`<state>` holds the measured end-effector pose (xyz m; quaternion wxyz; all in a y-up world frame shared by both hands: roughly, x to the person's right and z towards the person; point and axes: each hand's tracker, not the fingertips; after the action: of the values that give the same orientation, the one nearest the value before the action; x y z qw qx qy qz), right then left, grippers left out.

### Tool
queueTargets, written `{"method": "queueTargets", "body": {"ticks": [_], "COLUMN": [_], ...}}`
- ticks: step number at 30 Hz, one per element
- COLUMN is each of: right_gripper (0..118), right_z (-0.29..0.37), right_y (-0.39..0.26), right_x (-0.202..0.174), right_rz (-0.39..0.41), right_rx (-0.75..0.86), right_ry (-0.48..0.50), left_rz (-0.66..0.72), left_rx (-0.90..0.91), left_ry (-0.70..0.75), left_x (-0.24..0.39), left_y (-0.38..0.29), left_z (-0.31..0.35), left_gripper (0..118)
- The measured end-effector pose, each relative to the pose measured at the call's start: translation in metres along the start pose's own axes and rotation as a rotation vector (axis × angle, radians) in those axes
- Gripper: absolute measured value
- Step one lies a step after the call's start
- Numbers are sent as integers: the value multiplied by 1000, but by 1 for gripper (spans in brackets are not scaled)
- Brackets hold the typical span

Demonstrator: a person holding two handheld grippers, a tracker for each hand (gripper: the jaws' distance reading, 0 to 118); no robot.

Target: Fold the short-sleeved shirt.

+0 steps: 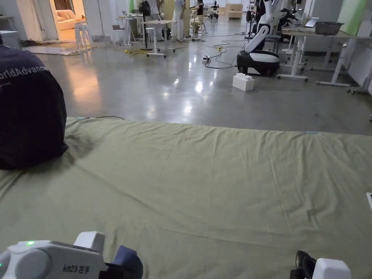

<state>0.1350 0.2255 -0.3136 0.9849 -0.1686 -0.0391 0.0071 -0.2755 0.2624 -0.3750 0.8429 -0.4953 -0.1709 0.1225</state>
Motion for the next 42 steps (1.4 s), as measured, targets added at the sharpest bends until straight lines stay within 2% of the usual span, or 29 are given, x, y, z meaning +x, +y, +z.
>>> {"method": "queueTargets", "body": {"ticks": [9,17,23,25,26,27,28,29,33,35,38,39,42], "right_gripper": [0,0,0,0,0,0,0,0,0,0,0,0,0], "right_z": [-1,-1,0,0,1,1,1,1,2,2,2,2,2], "right_y": [-3,-4,-6,-6,-6,-6,-6,-5,-4,-4,-5,-6,-8], "right_x": [7,12,15,16,16,16,16,16,15,14,12,11,9], "right_rz": [-15,-16,-13,-11,-12,-11,-8,-7,-10,-8,-10,-9,-8], "right_rx": [-12,-17,-23,-23,-24,-24,-23,-24,-24,-24,-28,-30,-35], "right_ry": [-6,-20,-29,-30,-30,-30,-30,-31,-28,-26,-23,-22,-21], "left_rz": [41,30,50,71,98,115,128,133,113,85,61,60,58], "left_rx": [-62,-128,-137,-132,-129,-130,-124,-103,-64,-60,-111,-131,-176], "left_ry": [-126,-59,-70,-147,-191,-227,-254,-275,-267,-238,-233,-242,-237], "left_x": [69,111,112,108,104,101,97,94,84,83,87,89,98], "left_y": [-15,-34,-43,-41,-40,-38,-37,-35,-32,-34,-42,-47,-59], "left_z": [-62,-137,-158,-152,-146,-140,-135,-129,-112,-111,-125,-133,-157], "left_gripper": [16,16,19,32,42,57,66,68,68,63,31,24,20]}}
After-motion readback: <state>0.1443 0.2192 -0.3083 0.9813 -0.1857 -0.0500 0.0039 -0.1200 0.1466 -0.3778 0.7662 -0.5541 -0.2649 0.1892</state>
